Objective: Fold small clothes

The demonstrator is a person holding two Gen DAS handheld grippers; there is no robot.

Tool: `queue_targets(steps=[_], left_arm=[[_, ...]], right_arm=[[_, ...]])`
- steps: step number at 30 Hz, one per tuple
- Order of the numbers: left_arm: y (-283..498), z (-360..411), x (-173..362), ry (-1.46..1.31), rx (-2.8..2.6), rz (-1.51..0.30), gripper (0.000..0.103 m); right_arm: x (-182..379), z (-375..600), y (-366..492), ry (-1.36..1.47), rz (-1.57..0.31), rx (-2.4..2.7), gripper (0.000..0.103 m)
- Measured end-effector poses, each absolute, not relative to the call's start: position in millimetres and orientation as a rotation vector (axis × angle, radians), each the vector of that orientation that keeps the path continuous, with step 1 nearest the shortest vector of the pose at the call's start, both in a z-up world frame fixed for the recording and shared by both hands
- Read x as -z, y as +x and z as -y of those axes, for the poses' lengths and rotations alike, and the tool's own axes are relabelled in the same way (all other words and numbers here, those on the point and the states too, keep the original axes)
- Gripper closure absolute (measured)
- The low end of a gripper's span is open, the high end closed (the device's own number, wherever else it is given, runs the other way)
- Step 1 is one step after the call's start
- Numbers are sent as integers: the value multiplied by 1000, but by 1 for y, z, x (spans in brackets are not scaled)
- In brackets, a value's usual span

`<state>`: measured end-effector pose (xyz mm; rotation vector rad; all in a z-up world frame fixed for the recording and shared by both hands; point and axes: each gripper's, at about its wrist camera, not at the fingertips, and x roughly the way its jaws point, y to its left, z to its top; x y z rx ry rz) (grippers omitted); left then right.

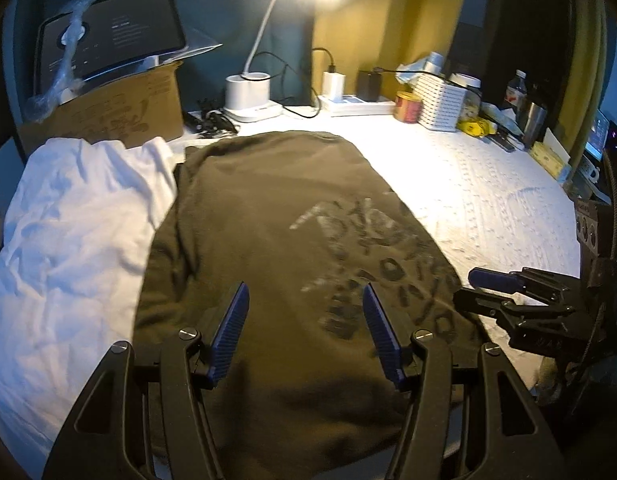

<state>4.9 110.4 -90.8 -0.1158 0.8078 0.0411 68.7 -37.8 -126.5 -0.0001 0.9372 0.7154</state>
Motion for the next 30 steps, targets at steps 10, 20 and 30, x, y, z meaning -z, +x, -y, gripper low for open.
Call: queue_targets(steps=[10,20,30], left_arm=[[7,-72,86,-82,4,-791,44],[14,-34,69,-48,74,-744,43],[25,-8,50,-14,127,-687,42]], right_arm=[[118,76,60,20,-903,-666,52],[111,117,58,37,-878,-578,52],[93,162,66,-3,-828,-463,52]])
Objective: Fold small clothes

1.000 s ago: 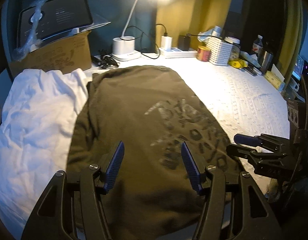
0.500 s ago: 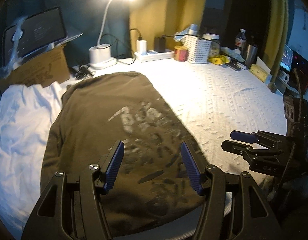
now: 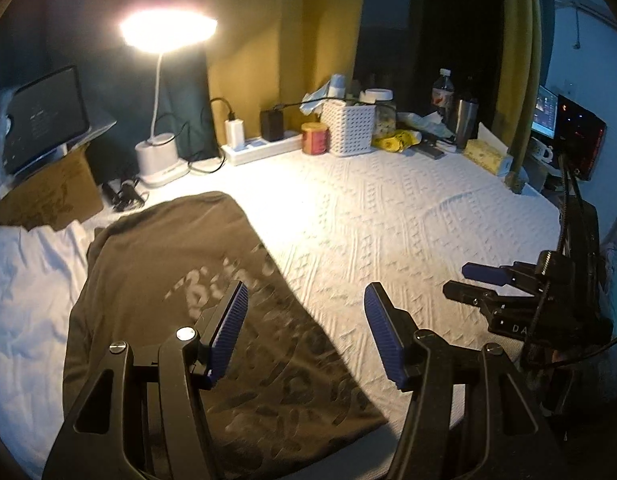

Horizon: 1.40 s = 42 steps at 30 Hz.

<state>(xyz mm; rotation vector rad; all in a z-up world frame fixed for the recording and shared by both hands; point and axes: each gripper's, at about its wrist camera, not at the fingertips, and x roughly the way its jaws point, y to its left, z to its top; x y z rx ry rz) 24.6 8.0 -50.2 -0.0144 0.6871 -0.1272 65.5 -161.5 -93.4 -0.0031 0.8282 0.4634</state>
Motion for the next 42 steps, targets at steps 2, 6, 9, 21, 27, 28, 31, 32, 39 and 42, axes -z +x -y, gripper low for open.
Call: queue_targets(steps=[2,6,9,21,27,28,31,32,39,42], left_arm=[[26,-5,46,-10,132,-672,27],[25,-4,34,-25,149,-621,9],[23,-1,25,-18,152,-590,9],[9,-5,-11,-9,105,-446,2],[3,-16,-29,-7,46,-375,2],[1,-17,-33,-7,41,-358,2],[-1,-25,-43,-18,12,-337,2],[-3,-28,-46,-24,1,-330,2],[-22,-44,-70,-50,-55,-273,2],[-33,-52,-77,-59,-82,-244,2]], right_arm=[[88,171,68,-13,-815,-438,52],[72,187,73,-21,-779,-394,52],[59,198,75,-33,-747,-365,52],[-7,230,70,-51,-593,-286,52],[-37,230,59,-47,-521,-281,52],[-42,229,57,-48,-509,-281,52],[-58,226,49,-53,-466,-288,52],[-65,224,46,-58,-450,-292,52],[-104,209,24,-74,-331,-325,52],[-116,202,19,-78,-293,-342,52]])
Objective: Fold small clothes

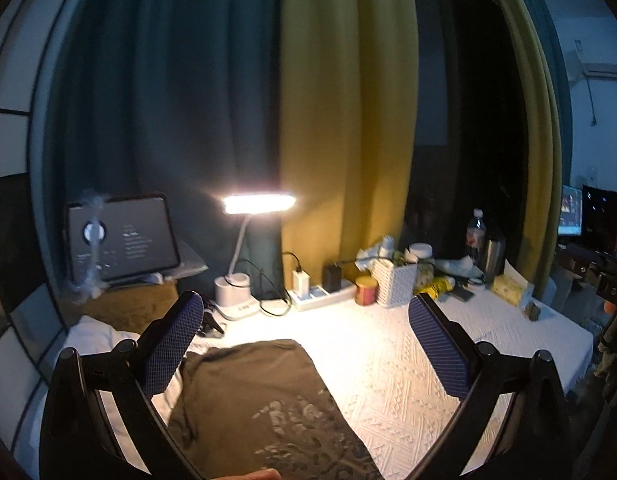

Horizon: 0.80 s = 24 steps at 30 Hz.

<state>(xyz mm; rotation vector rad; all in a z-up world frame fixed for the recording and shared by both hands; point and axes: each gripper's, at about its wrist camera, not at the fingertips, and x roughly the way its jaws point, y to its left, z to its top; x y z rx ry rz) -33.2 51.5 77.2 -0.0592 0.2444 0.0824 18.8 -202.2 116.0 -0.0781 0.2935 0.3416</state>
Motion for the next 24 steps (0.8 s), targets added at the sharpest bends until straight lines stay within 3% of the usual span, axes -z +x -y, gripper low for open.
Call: queue_targets(steps=[16,24], left_arm=[[-73,-85,-91,-124,-130,-138,2],[-79,-94,-87,-136,-152,-124,2]], right_arm=[[-155,159,-12,-107,-164,-353,52],[-147,146,0,-76,-220,-341,52]])
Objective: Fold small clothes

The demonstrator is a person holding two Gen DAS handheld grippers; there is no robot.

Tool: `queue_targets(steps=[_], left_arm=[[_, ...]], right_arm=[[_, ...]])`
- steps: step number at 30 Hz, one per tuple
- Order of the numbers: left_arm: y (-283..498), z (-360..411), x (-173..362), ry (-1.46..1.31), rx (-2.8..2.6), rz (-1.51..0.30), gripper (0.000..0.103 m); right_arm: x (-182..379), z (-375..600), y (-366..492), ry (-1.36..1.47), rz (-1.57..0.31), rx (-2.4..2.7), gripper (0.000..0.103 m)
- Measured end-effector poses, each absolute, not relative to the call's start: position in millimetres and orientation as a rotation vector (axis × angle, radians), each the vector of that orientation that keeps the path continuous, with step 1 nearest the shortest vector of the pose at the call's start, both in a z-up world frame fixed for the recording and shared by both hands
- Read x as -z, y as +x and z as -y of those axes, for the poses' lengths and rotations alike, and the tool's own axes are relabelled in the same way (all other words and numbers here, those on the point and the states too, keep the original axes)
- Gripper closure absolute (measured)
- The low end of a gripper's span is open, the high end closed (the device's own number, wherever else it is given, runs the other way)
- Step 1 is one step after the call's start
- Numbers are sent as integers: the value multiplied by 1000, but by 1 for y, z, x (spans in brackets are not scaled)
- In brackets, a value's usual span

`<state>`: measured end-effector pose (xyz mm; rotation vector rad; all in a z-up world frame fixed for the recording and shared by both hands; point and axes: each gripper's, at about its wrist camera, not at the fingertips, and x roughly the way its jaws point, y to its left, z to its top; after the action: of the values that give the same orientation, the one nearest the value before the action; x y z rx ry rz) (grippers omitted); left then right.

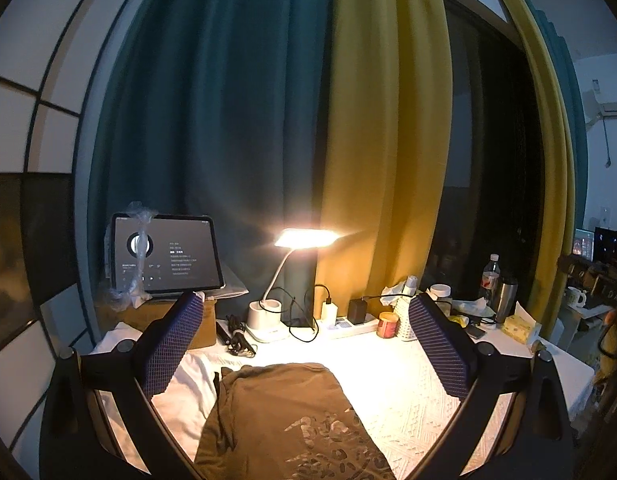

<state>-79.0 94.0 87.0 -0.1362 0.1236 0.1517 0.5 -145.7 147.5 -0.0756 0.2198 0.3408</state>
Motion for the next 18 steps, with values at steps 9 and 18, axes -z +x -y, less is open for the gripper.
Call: queue_targets(steps=[9,18], left_arm=[[-74,-95,-81,-143,-150,-141,2],[-67,-90,-78,-130,-153,-158,2]], right_arm=[[-129,136,13,-74,-292,-357,52],[-124,140,19,-74,-304,-342,52]])
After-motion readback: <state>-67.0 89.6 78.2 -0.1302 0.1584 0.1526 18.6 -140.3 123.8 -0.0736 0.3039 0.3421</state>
